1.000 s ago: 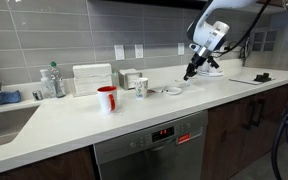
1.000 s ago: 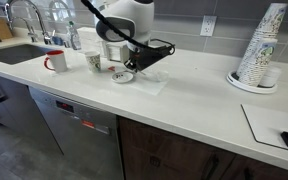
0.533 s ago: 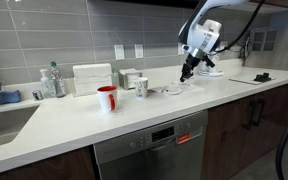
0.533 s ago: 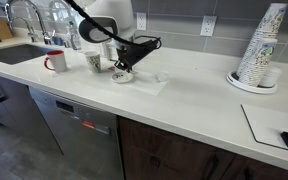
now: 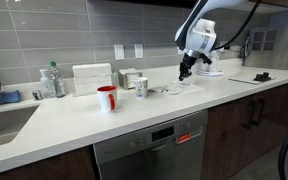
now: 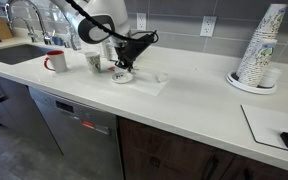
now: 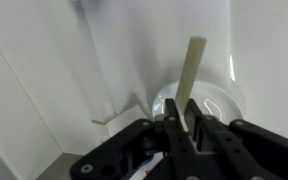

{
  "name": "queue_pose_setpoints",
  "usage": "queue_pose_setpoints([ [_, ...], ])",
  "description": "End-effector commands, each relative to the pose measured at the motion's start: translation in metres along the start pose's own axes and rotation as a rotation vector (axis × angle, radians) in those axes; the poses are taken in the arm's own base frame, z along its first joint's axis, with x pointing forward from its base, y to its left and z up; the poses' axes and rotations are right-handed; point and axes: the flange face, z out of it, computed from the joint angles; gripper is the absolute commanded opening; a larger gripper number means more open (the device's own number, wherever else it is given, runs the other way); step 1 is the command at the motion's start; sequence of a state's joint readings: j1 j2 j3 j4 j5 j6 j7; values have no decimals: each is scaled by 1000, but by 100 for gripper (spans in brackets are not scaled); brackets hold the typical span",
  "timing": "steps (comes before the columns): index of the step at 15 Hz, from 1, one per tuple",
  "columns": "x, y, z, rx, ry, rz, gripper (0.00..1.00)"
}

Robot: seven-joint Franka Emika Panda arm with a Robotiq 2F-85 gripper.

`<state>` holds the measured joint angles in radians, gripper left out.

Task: Use the plastic spoon to get some of the contents from the white and put the contents into the small mug

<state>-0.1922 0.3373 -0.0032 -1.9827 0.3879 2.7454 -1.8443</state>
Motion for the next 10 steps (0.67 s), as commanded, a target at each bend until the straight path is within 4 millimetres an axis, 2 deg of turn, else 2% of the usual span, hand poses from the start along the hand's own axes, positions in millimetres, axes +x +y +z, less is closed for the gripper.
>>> queue_pose_setpoints([
  [1, 25, -7, 12, -32, -107, -90, 4],
  [4, 37, -5, 21, -32, -179, -139, 4],
  [10, 47, -2, 26, -37, -244, -165, 4],
])
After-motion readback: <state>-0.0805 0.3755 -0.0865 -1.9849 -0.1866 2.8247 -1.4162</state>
